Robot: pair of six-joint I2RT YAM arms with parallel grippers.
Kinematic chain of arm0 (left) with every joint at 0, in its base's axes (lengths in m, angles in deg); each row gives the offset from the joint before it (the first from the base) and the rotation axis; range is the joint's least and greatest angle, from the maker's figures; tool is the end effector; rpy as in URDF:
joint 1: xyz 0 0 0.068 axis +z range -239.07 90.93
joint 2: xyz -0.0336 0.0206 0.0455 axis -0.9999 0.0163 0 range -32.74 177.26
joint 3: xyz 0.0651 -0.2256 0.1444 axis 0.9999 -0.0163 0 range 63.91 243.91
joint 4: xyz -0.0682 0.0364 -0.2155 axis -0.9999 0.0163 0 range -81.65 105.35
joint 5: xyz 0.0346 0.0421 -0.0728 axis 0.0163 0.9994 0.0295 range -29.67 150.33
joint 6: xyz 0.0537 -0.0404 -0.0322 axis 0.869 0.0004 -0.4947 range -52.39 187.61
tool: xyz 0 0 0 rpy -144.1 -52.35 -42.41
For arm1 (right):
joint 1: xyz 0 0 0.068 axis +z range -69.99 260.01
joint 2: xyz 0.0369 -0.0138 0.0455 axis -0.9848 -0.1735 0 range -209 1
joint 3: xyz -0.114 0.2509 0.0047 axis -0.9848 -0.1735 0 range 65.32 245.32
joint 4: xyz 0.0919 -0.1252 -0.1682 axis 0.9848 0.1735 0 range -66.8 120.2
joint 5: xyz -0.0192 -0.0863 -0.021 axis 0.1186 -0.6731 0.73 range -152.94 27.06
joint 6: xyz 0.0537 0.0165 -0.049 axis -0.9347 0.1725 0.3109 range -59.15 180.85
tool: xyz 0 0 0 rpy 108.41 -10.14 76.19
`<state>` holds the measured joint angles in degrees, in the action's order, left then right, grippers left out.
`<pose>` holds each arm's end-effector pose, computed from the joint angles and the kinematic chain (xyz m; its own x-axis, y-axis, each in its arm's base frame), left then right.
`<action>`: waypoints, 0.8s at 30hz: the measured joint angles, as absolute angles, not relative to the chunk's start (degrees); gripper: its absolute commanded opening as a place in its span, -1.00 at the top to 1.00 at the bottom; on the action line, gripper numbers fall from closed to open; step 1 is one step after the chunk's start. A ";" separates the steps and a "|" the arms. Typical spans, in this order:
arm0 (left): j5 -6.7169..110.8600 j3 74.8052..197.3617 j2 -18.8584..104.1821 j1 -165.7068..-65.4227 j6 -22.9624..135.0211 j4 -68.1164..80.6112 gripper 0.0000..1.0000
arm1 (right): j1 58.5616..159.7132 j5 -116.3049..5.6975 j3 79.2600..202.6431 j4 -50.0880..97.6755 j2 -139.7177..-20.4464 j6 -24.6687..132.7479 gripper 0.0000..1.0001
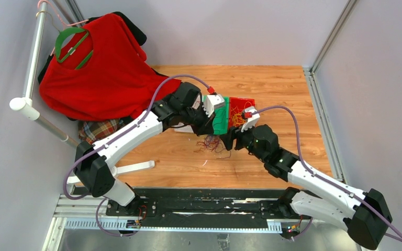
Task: Untangle the cables
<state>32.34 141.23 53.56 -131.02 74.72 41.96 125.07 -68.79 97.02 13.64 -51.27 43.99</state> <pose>0.2146 -0.2323 0.3189 -0.3945 0.5017 -0.7698 0.9031 0.3664 -0.2240 0.1514 0.1429 0.2810 -0.3128 0.0951 -0.9450 -0.5672 0.7794 0.2661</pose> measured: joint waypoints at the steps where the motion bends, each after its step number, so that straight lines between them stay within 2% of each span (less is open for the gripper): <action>1: 32.21 141.23 53.56 -131.00 74.83 42.81 0.99 | 125.18 -68.49 97.39 13.33 -51.69 44.08 -0.32; 24: 26.14 154.72 51.31 -130.91 82.20 56.08 0.99 | 128.00 -59.31 102.20 0.19 -63.64 43.42 -0.30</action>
<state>26.14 154.72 51.31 -130.91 82.20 56.08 128.00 -59.31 102.20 0.19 -63.64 43.42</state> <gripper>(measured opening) 0.017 0.661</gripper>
